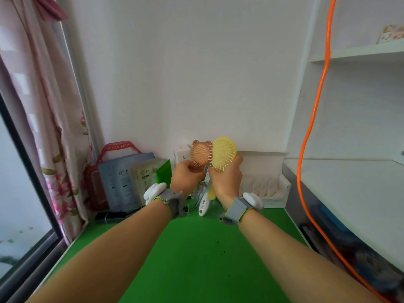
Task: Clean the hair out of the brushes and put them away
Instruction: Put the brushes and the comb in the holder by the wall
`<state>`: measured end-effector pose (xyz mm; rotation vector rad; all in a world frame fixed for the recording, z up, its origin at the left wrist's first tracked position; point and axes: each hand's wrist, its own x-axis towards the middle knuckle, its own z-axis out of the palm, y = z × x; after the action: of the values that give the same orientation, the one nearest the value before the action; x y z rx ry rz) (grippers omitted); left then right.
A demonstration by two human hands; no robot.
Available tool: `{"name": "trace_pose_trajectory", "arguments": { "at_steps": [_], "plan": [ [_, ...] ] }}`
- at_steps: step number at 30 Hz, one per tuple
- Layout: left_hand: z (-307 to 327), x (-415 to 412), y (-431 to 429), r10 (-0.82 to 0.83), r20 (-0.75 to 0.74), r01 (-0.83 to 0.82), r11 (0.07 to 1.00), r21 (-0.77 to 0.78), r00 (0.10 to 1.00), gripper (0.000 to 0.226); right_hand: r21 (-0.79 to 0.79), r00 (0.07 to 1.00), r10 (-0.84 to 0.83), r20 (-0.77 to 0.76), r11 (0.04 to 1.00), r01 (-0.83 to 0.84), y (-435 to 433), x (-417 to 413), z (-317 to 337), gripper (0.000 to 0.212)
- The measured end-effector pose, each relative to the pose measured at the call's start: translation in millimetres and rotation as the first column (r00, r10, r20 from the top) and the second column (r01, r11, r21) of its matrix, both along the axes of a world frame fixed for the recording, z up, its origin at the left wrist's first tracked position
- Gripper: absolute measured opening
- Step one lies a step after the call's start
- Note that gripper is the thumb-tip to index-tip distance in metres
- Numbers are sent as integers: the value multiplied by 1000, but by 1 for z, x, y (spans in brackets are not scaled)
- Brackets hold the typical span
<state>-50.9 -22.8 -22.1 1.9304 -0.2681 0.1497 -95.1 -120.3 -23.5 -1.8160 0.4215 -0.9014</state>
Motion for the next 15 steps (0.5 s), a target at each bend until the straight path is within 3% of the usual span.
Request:
{"name": "trace_pose_trajectory", "arguments": {
  "at_steps": [7, 15],
  "plan": [
    [-4, -2, -3, 35, 109, -46, 994, 95, 993, 17, -70, 995, -74, -65, 995, 70, -3, -3, -8, 63],
    [-6, -15, -3, 72, 135, -79, 996, 46, 988, 36, -72, 997, -63, -33, 996, 60, -2, -9, -11, 64]
  ]
}}
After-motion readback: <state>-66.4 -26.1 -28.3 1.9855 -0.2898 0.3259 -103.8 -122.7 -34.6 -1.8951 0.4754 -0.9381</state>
